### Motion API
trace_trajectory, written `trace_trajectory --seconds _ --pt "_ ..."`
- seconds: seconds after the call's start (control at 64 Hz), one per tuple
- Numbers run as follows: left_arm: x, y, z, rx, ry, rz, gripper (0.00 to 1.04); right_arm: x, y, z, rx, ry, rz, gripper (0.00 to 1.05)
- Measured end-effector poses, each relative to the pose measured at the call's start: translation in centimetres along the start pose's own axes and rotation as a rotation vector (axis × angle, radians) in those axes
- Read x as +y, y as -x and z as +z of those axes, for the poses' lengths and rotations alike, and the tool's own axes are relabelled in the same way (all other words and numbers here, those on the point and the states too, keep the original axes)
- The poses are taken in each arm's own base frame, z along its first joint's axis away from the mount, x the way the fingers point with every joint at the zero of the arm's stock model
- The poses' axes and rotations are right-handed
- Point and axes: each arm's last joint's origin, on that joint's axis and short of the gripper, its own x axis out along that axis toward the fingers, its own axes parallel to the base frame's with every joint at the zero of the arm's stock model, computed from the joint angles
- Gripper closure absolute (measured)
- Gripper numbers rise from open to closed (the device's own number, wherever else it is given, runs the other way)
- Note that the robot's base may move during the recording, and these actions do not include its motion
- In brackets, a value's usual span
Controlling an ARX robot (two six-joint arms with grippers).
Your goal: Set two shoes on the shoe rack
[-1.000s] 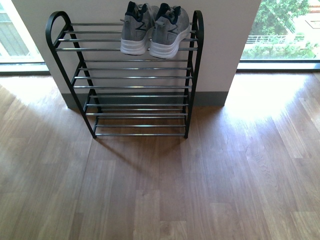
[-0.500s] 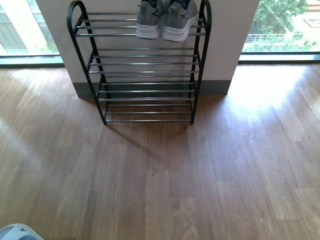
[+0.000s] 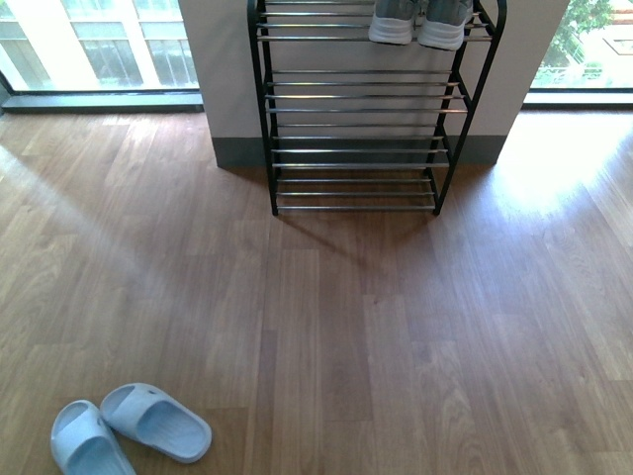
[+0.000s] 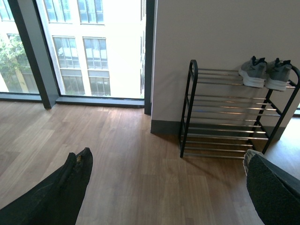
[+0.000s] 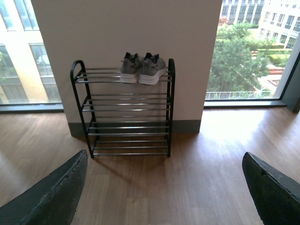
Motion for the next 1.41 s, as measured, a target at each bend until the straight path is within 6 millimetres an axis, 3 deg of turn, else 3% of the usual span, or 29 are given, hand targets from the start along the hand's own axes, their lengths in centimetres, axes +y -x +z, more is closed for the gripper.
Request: trace_trajectory --seconds 1.407 --pt "0.0 0.0 0.0 0.0 -0.002 -0.001 0.09 -0.02 0.01 0.0 -0.001 0.0 -0.006 0.09"
